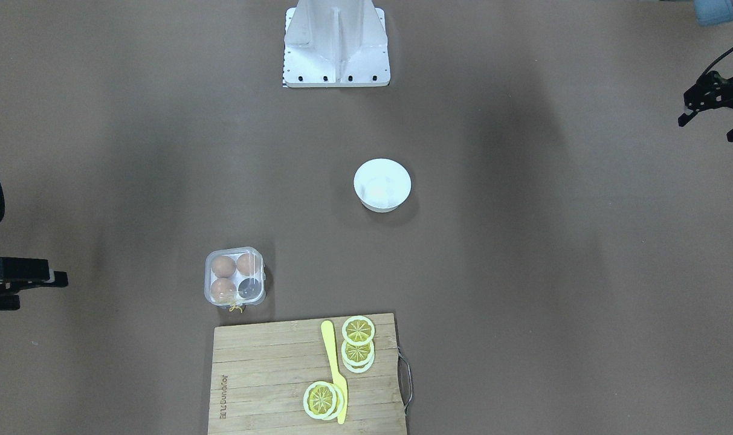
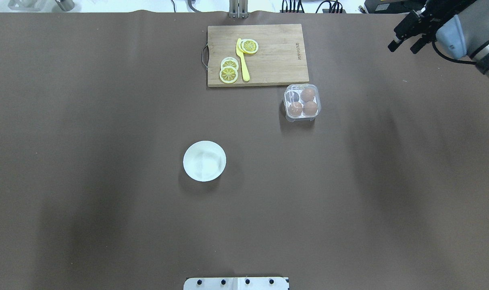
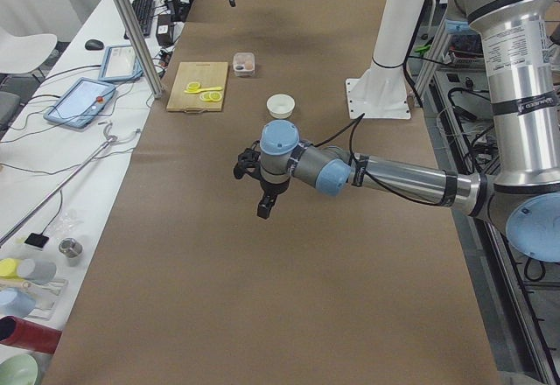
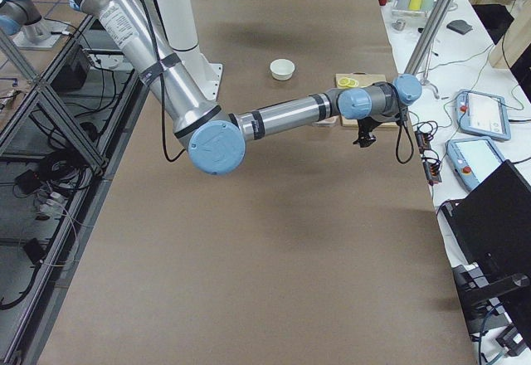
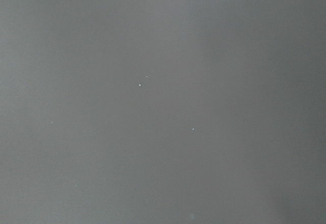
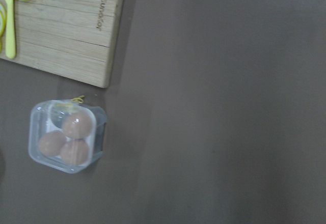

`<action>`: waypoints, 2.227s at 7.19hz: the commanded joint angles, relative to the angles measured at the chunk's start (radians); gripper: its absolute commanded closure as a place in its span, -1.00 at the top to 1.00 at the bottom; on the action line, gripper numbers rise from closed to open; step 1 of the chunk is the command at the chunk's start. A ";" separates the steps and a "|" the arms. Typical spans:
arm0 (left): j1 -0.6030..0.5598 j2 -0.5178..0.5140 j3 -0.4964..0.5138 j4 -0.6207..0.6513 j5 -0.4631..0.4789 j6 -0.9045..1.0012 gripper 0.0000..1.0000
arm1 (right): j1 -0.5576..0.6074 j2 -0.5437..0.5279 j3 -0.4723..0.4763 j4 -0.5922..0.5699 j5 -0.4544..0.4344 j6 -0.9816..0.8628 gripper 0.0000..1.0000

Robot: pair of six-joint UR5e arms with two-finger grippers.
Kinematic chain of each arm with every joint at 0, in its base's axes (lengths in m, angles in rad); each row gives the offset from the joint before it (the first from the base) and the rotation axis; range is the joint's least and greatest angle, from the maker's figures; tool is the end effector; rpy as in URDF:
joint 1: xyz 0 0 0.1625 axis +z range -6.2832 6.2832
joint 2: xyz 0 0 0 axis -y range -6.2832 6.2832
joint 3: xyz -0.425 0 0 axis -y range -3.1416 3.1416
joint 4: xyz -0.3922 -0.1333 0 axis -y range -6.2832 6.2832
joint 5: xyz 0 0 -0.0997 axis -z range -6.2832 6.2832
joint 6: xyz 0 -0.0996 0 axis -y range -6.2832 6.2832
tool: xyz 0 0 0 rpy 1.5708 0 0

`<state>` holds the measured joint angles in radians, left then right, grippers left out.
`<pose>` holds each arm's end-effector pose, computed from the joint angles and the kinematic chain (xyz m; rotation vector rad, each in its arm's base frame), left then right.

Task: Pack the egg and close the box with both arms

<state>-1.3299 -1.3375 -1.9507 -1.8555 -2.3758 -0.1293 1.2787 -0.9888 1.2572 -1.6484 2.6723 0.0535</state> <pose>0.0379 -0.4120 0.5397 0.2554 0.8555 0.2776 -0.1642 -0.7006 0.4388 -0.0203 -1.1159 -0.3185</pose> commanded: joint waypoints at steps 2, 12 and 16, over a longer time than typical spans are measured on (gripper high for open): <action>-0.187 -0.015 0.058 0.001 -0.144 0.000 0.95 | 0.048 -0.137 0.047 -0.004 -0.176 -0.118 1.00; -0.301 -0.097 0.211 -0.008 -0.160 0.007 0.95 | 0.272 -0.434 0.293 -0.237 -0.480 -0.459 1.00; -0.301 -0.101 0.214 -0.004 -0.160 0.000 0.95 | 0.271 -0.579 0.450 -0.240 -0.415 -0.322 1.00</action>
<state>-1.6306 -1.4385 -1.7377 -1.8604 -2.5357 -0.1276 1.5499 -1.5343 1.6767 -1.8890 2.2252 -0.2966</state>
